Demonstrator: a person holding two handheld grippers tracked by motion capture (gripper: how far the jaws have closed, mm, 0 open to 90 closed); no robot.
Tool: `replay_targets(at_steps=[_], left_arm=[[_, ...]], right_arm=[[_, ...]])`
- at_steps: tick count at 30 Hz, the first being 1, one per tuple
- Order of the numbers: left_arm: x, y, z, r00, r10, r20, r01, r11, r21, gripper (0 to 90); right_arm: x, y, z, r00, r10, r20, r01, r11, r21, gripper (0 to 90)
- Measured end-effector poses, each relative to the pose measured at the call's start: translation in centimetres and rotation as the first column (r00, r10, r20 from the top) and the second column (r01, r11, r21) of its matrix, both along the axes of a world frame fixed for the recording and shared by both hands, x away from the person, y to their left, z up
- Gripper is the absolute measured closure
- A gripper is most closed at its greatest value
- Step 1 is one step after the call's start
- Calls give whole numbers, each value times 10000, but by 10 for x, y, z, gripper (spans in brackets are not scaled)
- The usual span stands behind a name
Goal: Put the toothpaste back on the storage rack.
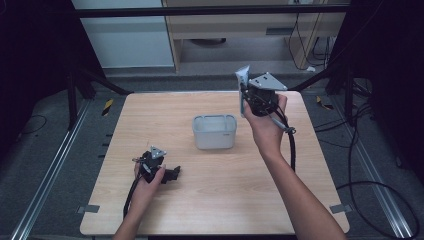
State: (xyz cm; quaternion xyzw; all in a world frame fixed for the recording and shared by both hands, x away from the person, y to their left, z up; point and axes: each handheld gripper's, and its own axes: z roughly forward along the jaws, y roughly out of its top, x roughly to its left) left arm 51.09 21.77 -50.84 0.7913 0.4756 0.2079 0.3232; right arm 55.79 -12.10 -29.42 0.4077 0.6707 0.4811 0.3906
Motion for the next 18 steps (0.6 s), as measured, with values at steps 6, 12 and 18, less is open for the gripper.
replay_targets(at_steps=[6, 12, 18], left_arm=[[0, 0, 0, 10000, -3, -3, 3, 10000, 4, 0], [0, 0, 0, 10000, 16, 10, -16, 10000, -23, 0], [0, 0, 0, 10000, 11, 7, -11, 10000, -16, 0]], right_arm=[[0, 9, 2, 9997, 225, 121, -225, 9997, 14, 805], [0, 15, 2, 9990, 403, 213, -405, 9991, 124, 805], [1, 23, 2, 9979, 602, 253, -607, 9980, 161, 805]])
